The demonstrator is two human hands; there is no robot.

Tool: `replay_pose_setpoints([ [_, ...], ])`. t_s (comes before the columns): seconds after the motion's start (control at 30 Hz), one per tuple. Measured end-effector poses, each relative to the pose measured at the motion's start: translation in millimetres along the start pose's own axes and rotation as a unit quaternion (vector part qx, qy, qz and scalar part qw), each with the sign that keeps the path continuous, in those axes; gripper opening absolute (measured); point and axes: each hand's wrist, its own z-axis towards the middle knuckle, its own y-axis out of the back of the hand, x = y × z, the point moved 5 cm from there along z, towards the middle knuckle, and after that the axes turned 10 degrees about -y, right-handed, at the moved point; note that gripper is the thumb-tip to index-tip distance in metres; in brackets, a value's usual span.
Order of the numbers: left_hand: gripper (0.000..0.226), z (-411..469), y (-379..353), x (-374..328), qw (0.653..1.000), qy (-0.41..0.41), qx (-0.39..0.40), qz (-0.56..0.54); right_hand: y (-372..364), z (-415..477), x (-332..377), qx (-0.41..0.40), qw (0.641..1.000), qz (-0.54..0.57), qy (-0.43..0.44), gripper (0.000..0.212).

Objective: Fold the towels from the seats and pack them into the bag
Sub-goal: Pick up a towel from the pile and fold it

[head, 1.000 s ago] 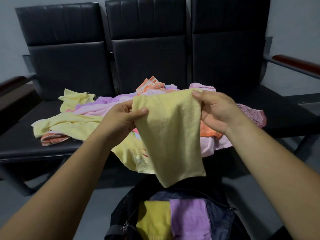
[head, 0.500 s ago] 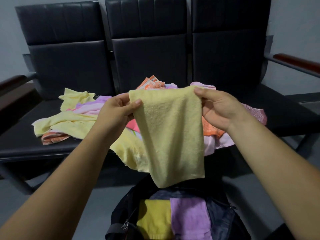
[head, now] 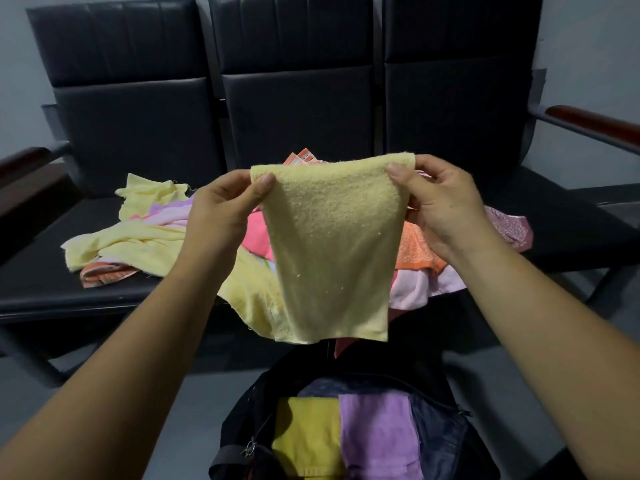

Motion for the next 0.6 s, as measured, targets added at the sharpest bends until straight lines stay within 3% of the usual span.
replay_pose_setpoints([
  [0.1,0.025,-3,-5,-3,0.998,0.021,0.004,-0.056,-6,-3,2,0.039,0.999,0.000,0.004,0.019],
  [0.2,0.026,-3,-8,-5,0.999,0.014,0.041,-0.021,-15,-7,0,0.145,0.989,0.000,-0.026,0.040],
  [0.27,0.035,-5,-11,-4,0.996,0.024,0.086,-0.009,-16,-8,-2,0.169,0.985,-0.015,-0.029,0.048],
  [0.37,0.038,-7,-11,4,0.995,0.052,0.088,-0.005,-6,-2,-3,0.111,0.993,-0.037,-0.020,0.052],
  [0.5,0.035,-3,-9,25,0.990,0.130,0.013,-0.045,4,9,-14,0.008,0.998,-0.054,-0.045,0.057],
  [0.6,0.016,1,-17,37,0.977,0.197,0.025,-0.080,-1,19,-21,-0.003,0.995,-0.002,-0.100,0.046],
])
